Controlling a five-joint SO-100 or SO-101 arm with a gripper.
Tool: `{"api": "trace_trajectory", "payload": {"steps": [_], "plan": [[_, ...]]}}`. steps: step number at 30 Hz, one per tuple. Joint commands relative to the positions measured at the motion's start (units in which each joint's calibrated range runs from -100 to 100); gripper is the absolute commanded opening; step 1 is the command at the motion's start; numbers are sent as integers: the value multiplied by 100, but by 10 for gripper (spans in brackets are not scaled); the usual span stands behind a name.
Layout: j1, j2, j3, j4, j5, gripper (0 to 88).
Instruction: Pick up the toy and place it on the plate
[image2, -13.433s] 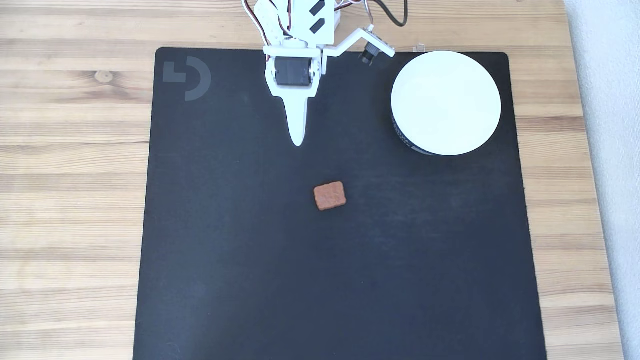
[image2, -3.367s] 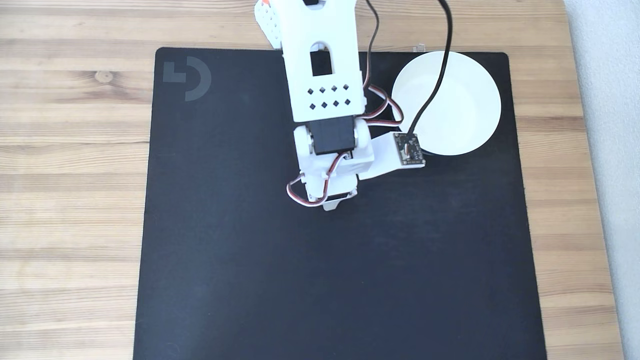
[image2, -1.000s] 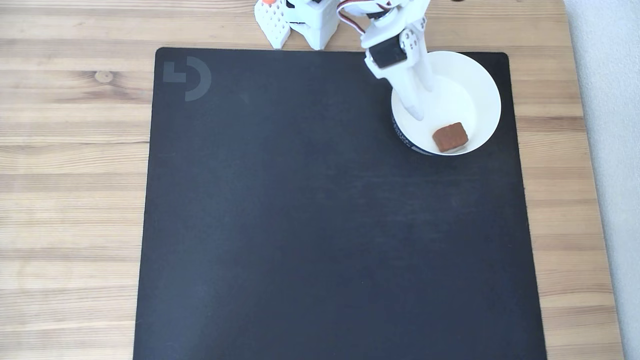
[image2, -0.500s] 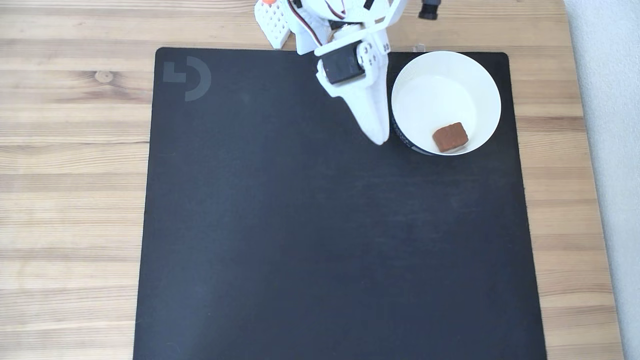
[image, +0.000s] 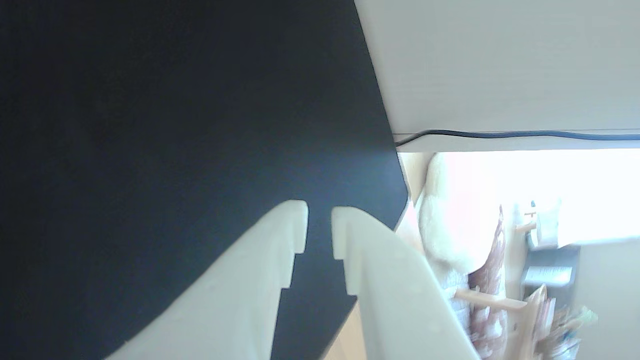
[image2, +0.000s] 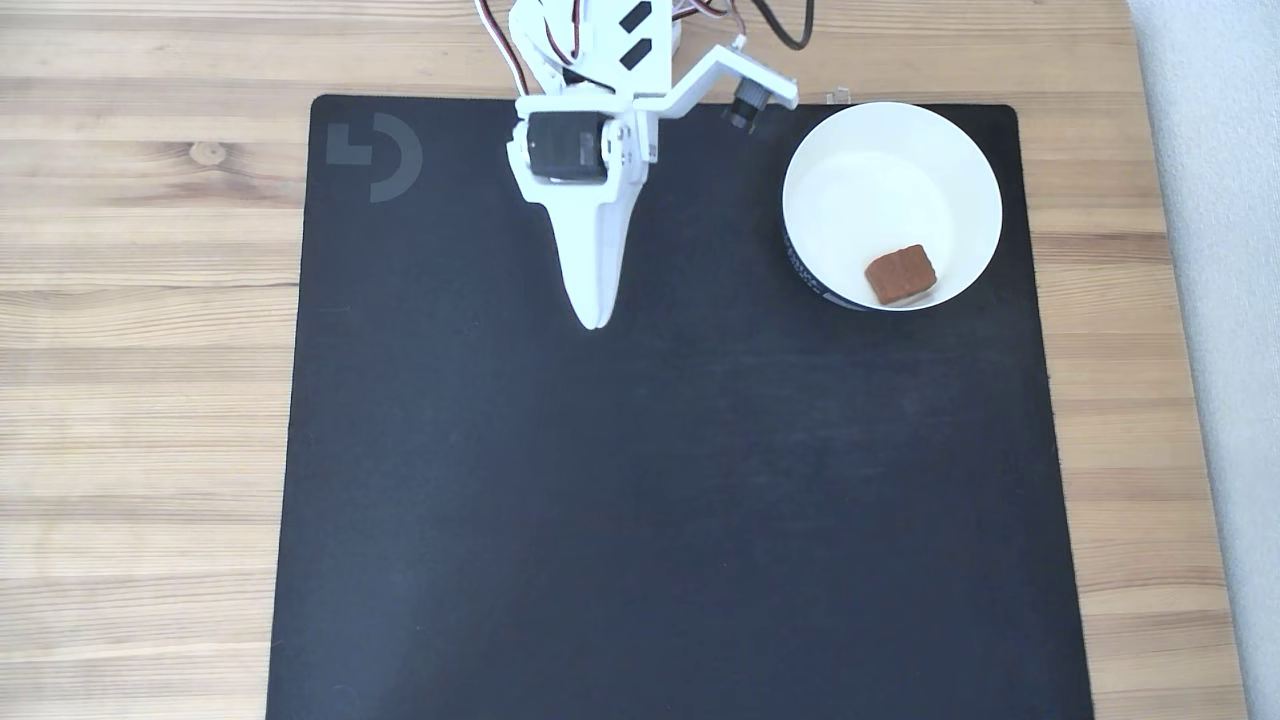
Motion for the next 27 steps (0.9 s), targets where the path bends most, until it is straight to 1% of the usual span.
{"api": "trace_trajectory", "payload": {"steps": [1,3,4,6,10,15,16,20,27], "plan": [[75,-1056,612,88,108,25],[84,-1615,720,613,275,23],[125,-1757,693,791,422,25],[234,-1857,693,1011,563,26],[259,-1857,702,1418,573,24],[301,-1857,702,2366,578,24],[243,-1857,702,2518,703,24],[234,-1857,702,2603,818,24],[226,-1857,702,2671,829,24]]}}
